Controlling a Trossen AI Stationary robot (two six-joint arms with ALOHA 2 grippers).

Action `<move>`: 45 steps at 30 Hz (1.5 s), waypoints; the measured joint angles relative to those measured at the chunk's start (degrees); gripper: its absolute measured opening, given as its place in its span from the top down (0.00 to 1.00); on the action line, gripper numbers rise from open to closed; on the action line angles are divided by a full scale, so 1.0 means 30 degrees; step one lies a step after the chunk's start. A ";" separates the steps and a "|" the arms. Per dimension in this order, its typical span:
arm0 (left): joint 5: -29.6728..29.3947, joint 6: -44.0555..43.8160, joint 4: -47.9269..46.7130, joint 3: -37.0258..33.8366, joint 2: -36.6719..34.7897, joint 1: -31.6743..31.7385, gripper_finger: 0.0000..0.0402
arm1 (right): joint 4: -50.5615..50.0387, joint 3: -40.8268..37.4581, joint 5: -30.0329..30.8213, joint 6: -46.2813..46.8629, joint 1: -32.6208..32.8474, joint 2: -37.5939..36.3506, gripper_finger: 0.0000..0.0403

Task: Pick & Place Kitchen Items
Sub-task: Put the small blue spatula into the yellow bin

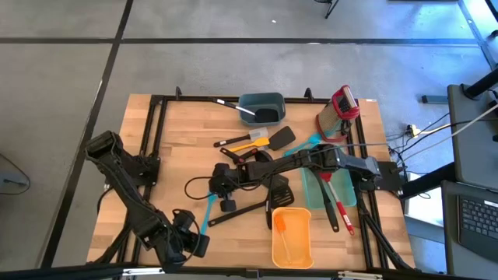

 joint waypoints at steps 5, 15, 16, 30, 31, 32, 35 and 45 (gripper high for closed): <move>-0.0365 0.0005 -0.0569 0.0000 0.0000 0.0062 0.99 | 0.0145 -0.0029 -0.0125 0.0604 0.0011 0.0036 0.90; -0.0452 -0.0082 -0.2761 0.0000 0.0000 0.0758 1.00 | -0.1181 -0.0058 0.0270 0.0939 0.0317 -0.0015 0.90; -0.0452 -0.0109 -0.2795 0.0000 0.0000 0.0842 1.00 | -0.1270 -0.0058 0.0278 0.1118 0.0357 -0.0015 0.90; -0.0133 -0.0207 -0.2974 -0.0036 0.1418 0.2120 0.94 | -0.1296 -0.0073 0.0477 0.2059 0.0492 0.0128 0.90; 0.0107 -0.0207 -0.3308 -0.0033 0.1604 0.2156 0.92 | -0.1326 -0.0073 0.0464 0.2076 0.0492 0.0131 0.90; 0.0165 -0.0219 -0.3653 -0.0039 0.1783 0.2202 0.90 | -0.1363 -0.0073 0.0407 0.2135 0.0492 0.0142 0.90; -0.0082 -0.0153 -0.3843 -0.0051 0.1982 0.2516 0.82 | -0.1353 -0.0044 0.0300 0.2565 0.0514 0.0291 0.90; -0.1767 -0.0005 0.2088 -0.2441 0.1698 0.2624 0.53 | -0.1302 -0.0044 0.0299 0.2702 0.0514 0.0299 0.90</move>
